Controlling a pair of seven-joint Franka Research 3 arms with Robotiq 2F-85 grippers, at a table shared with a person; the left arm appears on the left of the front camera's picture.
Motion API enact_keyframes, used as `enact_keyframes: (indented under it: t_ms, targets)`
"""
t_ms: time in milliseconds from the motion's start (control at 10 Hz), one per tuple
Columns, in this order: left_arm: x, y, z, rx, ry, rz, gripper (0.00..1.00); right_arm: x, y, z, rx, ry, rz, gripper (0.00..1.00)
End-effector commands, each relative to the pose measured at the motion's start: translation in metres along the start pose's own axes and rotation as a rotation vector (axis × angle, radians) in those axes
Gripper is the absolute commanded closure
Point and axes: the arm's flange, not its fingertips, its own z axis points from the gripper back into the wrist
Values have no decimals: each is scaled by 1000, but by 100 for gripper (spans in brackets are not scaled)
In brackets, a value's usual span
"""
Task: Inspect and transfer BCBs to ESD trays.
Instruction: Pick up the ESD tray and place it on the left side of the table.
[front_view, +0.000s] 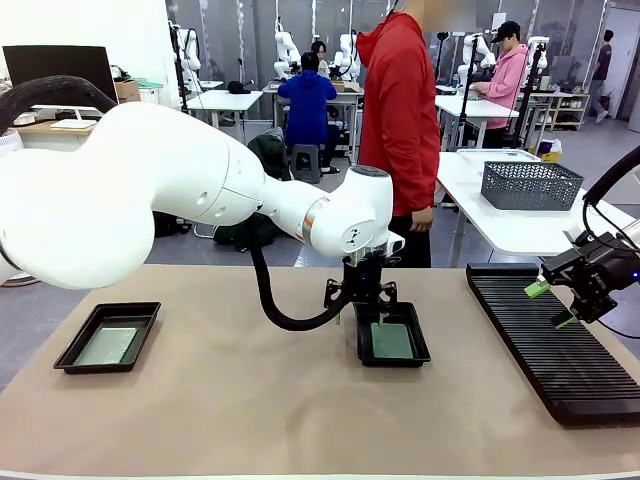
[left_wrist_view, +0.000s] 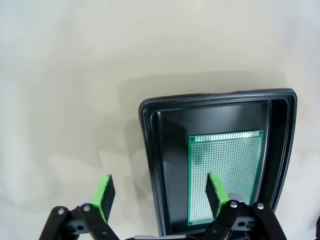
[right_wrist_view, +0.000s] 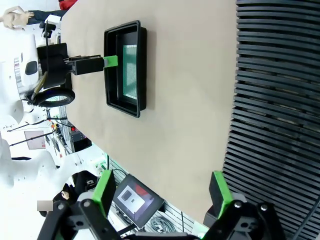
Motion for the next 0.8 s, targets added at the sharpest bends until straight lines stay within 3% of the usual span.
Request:
enact_keyframes:
  t_ms: [0,700]
  targets:
    - [4,3,-2,-29,5,-19,6,-3,2,0,0,-5,-1,0]
    - [6,11,-4,-46,-3,-16,49,-3,2,0,0,-5,-1,0]
